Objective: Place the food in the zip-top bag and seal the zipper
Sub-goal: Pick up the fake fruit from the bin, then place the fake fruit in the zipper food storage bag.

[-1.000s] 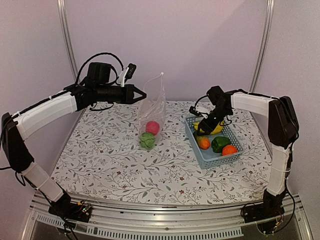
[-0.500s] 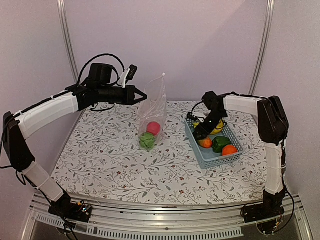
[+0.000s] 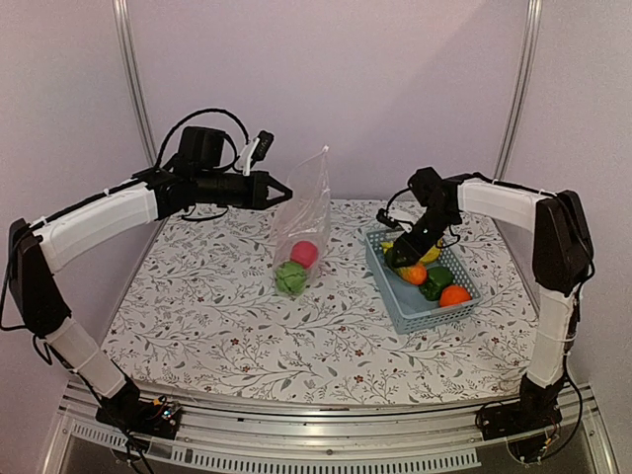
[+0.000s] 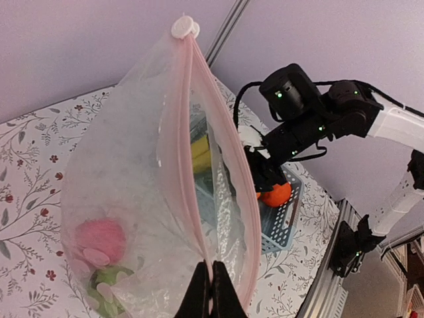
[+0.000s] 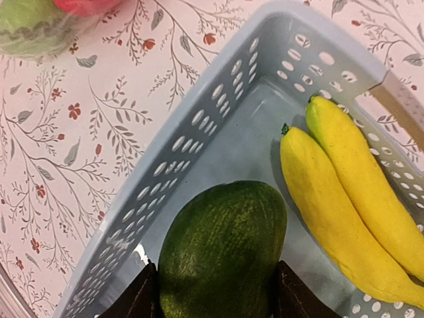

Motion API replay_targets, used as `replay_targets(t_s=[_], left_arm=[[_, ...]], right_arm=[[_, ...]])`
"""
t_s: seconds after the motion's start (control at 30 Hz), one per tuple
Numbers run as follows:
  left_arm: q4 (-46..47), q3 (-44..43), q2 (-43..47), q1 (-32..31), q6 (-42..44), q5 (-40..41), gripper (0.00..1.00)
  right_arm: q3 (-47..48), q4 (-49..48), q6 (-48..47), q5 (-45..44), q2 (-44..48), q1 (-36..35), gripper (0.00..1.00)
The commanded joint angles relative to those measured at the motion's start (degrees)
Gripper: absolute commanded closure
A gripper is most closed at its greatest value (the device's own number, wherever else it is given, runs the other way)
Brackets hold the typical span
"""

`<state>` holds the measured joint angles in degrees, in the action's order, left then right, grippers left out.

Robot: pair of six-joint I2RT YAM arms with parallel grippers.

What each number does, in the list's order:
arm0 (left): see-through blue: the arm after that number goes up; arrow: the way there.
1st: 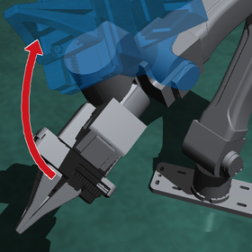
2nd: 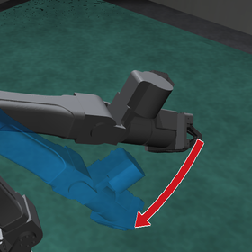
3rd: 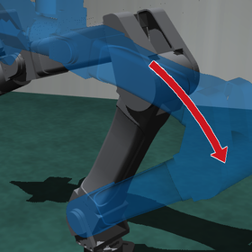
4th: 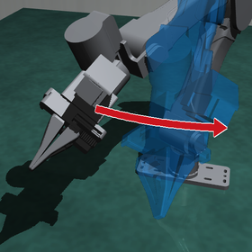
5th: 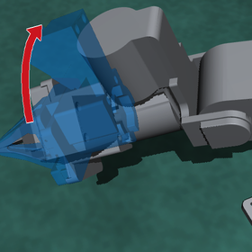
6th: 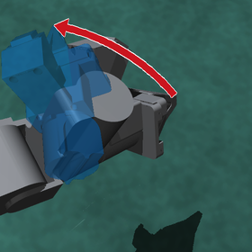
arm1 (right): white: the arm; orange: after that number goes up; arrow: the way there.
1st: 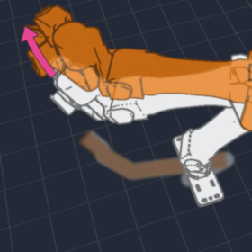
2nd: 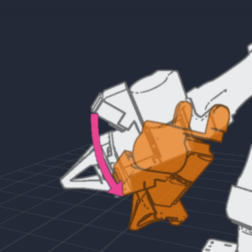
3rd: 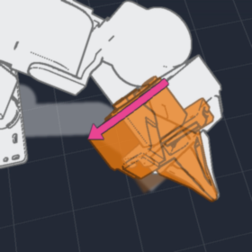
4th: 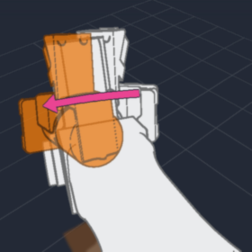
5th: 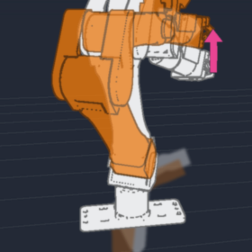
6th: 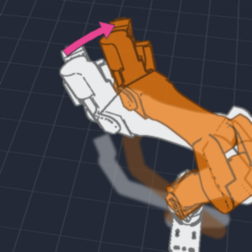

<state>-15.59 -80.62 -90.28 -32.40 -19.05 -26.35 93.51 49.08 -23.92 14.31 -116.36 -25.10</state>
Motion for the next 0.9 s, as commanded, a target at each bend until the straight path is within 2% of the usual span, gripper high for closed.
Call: replay_targets(t_s=[0.0, 0.13, 0.27, 0.37, 0.5, 0.63, 0.87], left_arm=[[-0.1, 0.2, -1.8, -0.5, 0.5, -0.5, 1.00], [-4.4, -3.0, -3.0, -2.7, 2.1, 0.2, 1.00], [-13.7, -12.1, -5.8, -7.8, 3.9, 5.0, 1.00], [-21.0, -17.5, -7.8, -10.0, 2.5, 6.6, 1.00], [-25.8, -21.2, -9.0, -12.0, -0.9, 6.9, 1.00], [-26.9, -23.0, -8.3, -14.3, -5.1, 6.6, 1.00], [-26.2, -22.7, -6.9, -16.9, -10.9, 6.5, 1.00]], right_arm=[[-2.1, -1.7, 0.3, 0.7, 10.6, -0.1, 0.47], [-3.5, -3.3, -0.9, 6.6, 17.7, -0.1, 0.49], [-3.0, -7.4, -1.5, 13.6, 26.9, -0.1, 0.52], [-3.1, -12.7, -0.6, 20.4, 32.2, -0.2, 0.53], [-4.4, -19.9, 2.0, 29.4, 39.0, -0.6, 0.56], [-4.8, -25.7, 4.5, 34.7, 41.5, -1.9, 0.58], [-3.3, -30.1, 7.9, 39.5, 39.7, -4.5, 0.62]])
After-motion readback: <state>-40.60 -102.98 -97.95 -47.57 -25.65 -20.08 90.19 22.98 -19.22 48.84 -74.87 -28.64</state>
